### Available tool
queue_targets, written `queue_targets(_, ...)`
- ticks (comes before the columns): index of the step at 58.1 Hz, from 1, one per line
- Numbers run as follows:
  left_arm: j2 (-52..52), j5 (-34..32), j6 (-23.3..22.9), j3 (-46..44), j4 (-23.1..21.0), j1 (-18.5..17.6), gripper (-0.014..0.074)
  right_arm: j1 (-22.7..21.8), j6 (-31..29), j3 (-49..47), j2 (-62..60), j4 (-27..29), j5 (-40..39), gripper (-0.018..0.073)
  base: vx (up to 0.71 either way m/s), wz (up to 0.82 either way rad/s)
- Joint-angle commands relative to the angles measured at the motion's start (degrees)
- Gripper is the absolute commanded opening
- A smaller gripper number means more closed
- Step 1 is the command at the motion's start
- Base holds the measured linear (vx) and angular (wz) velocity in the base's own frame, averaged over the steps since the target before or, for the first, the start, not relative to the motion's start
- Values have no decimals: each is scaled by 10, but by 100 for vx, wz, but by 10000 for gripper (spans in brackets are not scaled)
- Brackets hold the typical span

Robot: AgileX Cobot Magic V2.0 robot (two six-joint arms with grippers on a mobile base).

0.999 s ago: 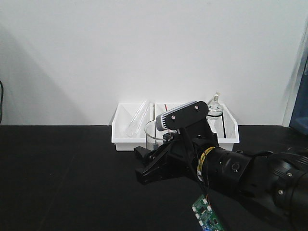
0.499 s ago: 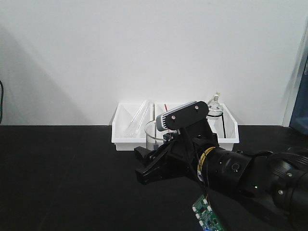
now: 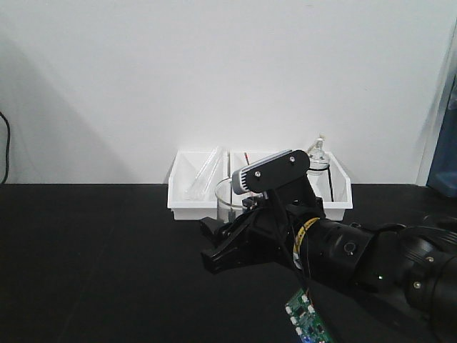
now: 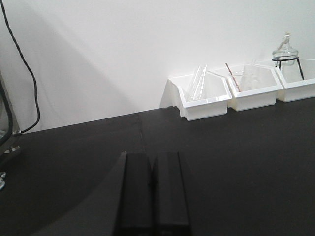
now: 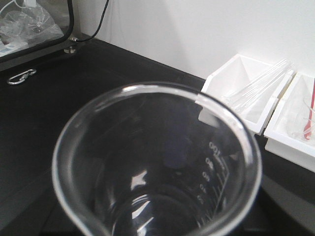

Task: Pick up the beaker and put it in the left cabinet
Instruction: 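Close the right gripper on the beaker and lift it off the bench, then hold the beaker in the right gripper while the base turns away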

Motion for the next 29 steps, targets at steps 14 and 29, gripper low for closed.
queue_targets(14,-11,-43,-2,9,-2,0,1,-2,1,-18,-25,1,-38,-3,-12,2)
queue_targets(29,-11,-43,-2,9,-2,0,1,-2,1,-18,-25,1,-38,-3,-16,18)
